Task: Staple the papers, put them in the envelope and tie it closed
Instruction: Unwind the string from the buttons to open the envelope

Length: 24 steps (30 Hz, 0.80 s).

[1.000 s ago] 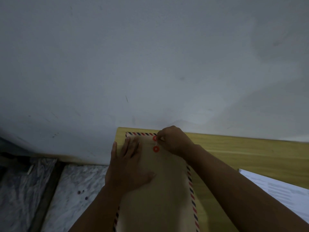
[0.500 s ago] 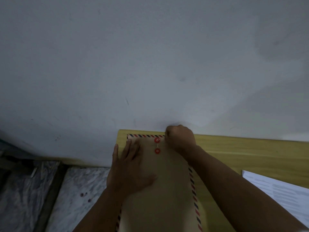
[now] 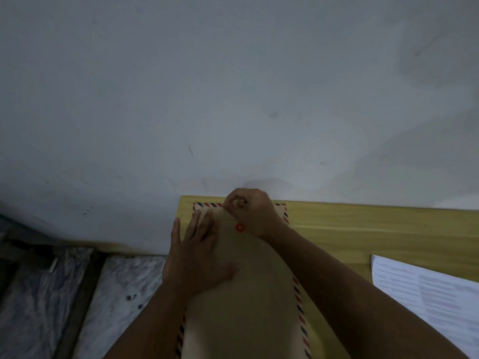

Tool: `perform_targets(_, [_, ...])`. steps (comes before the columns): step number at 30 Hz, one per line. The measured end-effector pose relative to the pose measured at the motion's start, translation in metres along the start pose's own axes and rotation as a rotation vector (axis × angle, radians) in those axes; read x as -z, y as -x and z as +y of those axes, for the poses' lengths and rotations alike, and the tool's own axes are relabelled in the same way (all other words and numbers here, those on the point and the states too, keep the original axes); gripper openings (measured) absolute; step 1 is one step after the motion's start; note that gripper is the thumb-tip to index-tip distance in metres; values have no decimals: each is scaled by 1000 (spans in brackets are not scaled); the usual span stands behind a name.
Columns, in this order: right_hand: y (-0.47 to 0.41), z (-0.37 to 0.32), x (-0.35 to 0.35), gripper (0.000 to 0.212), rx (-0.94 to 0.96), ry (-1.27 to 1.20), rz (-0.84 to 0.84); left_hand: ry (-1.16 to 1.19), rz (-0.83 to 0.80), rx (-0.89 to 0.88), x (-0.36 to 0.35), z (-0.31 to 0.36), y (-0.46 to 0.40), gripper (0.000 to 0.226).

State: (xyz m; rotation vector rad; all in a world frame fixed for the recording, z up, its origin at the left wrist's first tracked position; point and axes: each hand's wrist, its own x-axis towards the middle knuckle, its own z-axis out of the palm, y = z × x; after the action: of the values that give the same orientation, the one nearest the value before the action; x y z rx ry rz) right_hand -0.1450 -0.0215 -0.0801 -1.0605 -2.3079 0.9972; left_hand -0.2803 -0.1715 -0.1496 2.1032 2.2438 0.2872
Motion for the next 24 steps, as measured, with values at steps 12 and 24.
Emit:
perform_targets(12, [26, 26, 27, 9, -219, 331, -274, 15, 22, -4, 0, 0, 1, 114])
perform_targets(24, [-19, 5, 17, 21, -31, 523, -358, 26, -10, 5, -1, -1, -1, 116])
